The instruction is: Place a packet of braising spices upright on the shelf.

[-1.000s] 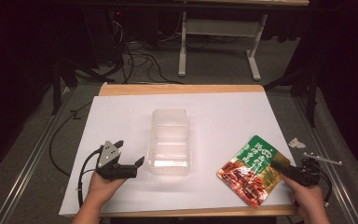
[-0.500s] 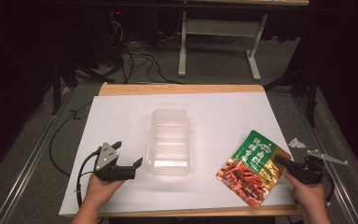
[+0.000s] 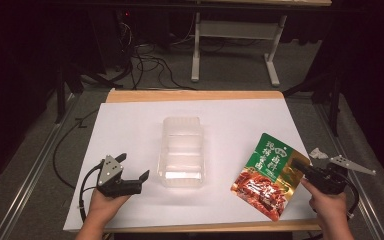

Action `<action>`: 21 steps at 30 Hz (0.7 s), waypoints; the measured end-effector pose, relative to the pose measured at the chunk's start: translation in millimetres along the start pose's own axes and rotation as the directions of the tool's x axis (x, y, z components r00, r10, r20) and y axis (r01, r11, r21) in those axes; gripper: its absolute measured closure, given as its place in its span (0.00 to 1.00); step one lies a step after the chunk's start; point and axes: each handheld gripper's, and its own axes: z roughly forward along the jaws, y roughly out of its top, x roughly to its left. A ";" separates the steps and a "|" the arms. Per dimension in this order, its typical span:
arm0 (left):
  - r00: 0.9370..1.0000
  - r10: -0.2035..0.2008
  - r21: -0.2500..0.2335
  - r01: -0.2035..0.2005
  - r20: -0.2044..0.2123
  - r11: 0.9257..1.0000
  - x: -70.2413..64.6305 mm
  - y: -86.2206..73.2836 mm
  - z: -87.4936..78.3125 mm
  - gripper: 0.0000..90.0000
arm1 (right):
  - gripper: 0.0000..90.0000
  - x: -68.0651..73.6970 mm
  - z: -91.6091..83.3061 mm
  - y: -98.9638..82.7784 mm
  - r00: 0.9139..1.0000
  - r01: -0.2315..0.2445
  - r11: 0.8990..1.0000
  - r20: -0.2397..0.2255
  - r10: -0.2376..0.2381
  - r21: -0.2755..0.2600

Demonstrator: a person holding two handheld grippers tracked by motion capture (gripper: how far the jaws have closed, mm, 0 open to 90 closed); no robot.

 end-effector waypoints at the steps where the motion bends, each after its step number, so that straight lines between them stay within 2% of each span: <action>1: 1.000 -0.001 0.001 0.001 -0.001 1.000 0.4 -0.5 -0.9 0.06 | 1.00 1.6 0.0 1.3 1.000 0.007 1.000 -0.001 -0.007 -0.006; 10: 1.000 -0.004 0.002 0.004 -0.014 1.000 1.8 -2.9 -5.4 0.06 | 1.00 16.4 -4.0 14.6 0.998 0.050 0.996 -0.040 -0.054 -0.077; 13: 1.000 -0.005 -0.004 0.005 -0.017 1.000 1.6 -2.8 -6.0 0.06 | 1.00 24.8 -6.8 19.4 0.995 0.078 0.992 -0.053 -0.084 -0.103; 21: 1.000 -0.004 -0.004 0.004 -0.018 1.000 1.6 -2.8 -5.6 0.06 | 1.00 37.2 -16.8 28.0 0.990 0.114 0.980 -0.064 -0.126 -0.165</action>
